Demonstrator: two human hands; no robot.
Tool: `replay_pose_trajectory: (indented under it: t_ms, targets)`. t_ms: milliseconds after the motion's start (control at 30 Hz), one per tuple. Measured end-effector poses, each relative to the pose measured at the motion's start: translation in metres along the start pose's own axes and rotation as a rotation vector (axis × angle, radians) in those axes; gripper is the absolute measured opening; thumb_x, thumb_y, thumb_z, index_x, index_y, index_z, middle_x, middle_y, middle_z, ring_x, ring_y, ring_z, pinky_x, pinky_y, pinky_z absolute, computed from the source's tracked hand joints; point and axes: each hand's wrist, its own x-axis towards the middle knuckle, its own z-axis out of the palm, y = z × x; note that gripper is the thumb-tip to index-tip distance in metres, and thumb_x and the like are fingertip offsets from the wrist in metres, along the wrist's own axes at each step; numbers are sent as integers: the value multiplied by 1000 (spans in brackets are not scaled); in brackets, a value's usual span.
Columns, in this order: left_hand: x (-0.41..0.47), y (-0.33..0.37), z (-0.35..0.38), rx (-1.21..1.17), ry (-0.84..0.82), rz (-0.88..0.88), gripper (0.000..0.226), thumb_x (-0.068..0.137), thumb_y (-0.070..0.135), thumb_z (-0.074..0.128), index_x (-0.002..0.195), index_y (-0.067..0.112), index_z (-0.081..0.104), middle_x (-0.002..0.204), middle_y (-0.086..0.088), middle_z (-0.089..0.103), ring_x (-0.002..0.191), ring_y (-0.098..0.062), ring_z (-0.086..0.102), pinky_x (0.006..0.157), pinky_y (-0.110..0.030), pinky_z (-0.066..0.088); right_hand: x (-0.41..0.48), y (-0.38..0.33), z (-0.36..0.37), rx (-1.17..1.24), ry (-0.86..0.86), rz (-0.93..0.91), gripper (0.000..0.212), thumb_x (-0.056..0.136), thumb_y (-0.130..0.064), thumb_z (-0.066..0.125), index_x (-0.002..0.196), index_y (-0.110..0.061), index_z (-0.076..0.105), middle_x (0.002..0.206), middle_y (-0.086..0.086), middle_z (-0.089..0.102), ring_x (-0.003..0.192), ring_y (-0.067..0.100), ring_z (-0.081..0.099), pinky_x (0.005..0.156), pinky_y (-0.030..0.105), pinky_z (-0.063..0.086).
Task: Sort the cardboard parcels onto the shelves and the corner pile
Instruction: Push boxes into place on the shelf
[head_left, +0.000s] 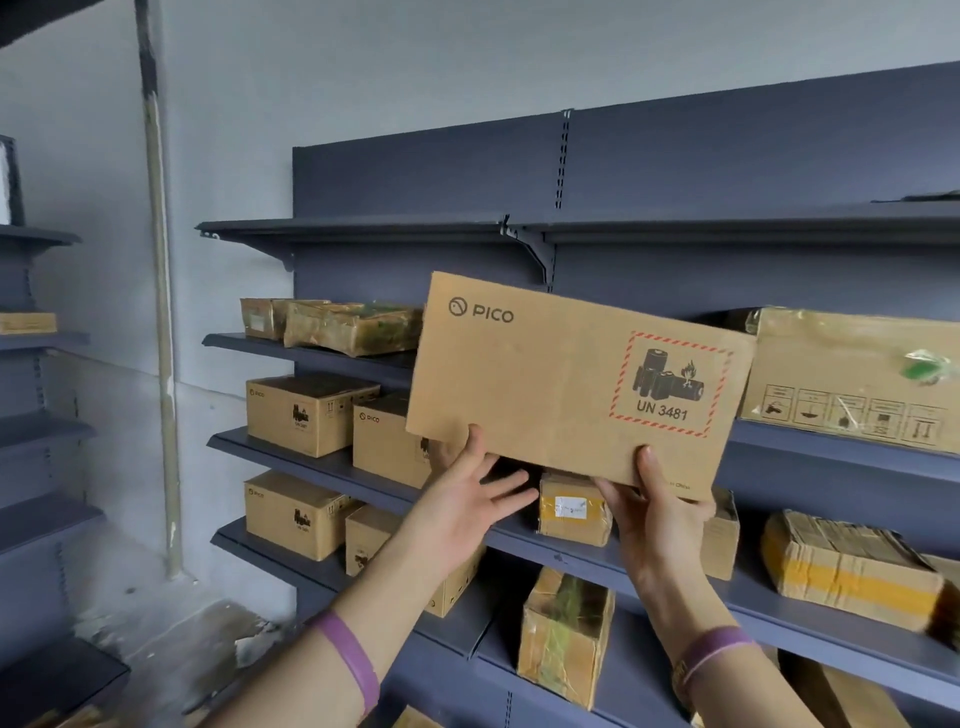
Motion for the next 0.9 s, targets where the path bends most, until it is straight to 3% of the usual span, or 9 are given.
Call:
replay_pose_trajectory:
  t_ms: [167, 300, 400, 467, 533, 600, 700, 800, 900]
  targets:
    - [20, -11, 22, -165, 142, 80, 77, 76, 32, 71, 145, 19, 38, 136, -20, 56, 121, -41, 56, 82, -57, 57, -7, -3, -2, -47, -71, -37, 77, 78, -7, 77, 141, -17, 32, 131, 13, 58, 110, 30, 67, 74, 43, 62]
    - [29, -10, 24, -253, 138, 121, 67, 80, 29, 68, 141, 16, 44, 130, -21, 62, 119, -39, 60, 76, -53, 60, -13, -17, -10, -129, -141, -70, 65, 72, -24, 75, 126, -28, 39, 127, 9, 58, 109, 29, 68, 80, 40, 61]
    - [32, -8, 23, -209, 132, 121, 63, 82, 33, 64, 140, 16, 45, 130, -20, 63, 119, -38, 60, 81, -53, 59, -12, -31, -21, -132, -222, 20, 44, 95, -47, 51, 133, -27, 40, 130, 14, 62, 114, 33, 64, 87, 48, 58]
    - [34, -4, 24, -148, 120, 124, 59, 84, 37, 60, 137, 16, 48, 127, -18, 66, 117, -34, 62, 87, -52, 58, -4, -43, -29, -79, -279, 132, 64, 92, -66, 34, 142, -27, 39, 134, 14, 61, 120, 36, 61, 94, 51, 54]
    - [37, -2, 25, -91, 125, 119, 55, 84, 40, 59, 133, 18, 50, 121, -15, 69, 111, -30, 66, 85, -48, 57, 4, -55, -32, -110, -300, 188, 76, 87, -74, 27, 143, -26, 43, 131, 12, 64, 119, 34, 62, 92, 47, 56]
    - [42, -2, 26, -38, 153, 111, 54, 82, 44, 58, 131, 20, 50, 120, -13, 69, 108, -27, 67, 78, -43, 57, 14, -59, -34, -176, -305, 214, 76, 89, -75, 22, 140, -26, 50, 130, 12, 65, 118, 33, 63, 96, 51, 54]
    - [52, -2, 26, 14, 160, 87, 60, 82, 50, 57, 134, 21, 49, 122, -13, 69, 110, -27, 66, 74, -38, 58, 28, -56, -39, -131, -272, 262, 75, 86, -74, 34, 143, -28, 49, 136, 12, 61, 124, 38, 58, 108, 63, 38]
    - [63, -2, 25, 15, 169, 51, 59, 88, 52, 53, 135, 18, 50, 118, -12, 71, 111, -26, 65, 82, -38, 55, 34, -58, -41, -70, -262, 267, 71, 84, -66, 43, 145, -29, 46, 137, 9, 61, 124, 35, 58, 96, 63, 47]
    - [78, -1, 24, 13, 152, 6, 55, 93, 52, 50, 136, 17, 51, 118, -13, 71, 111, -26, 65, 80, -37, 54, 38, -57, -41, -25, -261, 245, 64, 87, -56, 47, 143, -25, 48, 137, 8, 61, 124, 31, 59, 86, 52, 53]
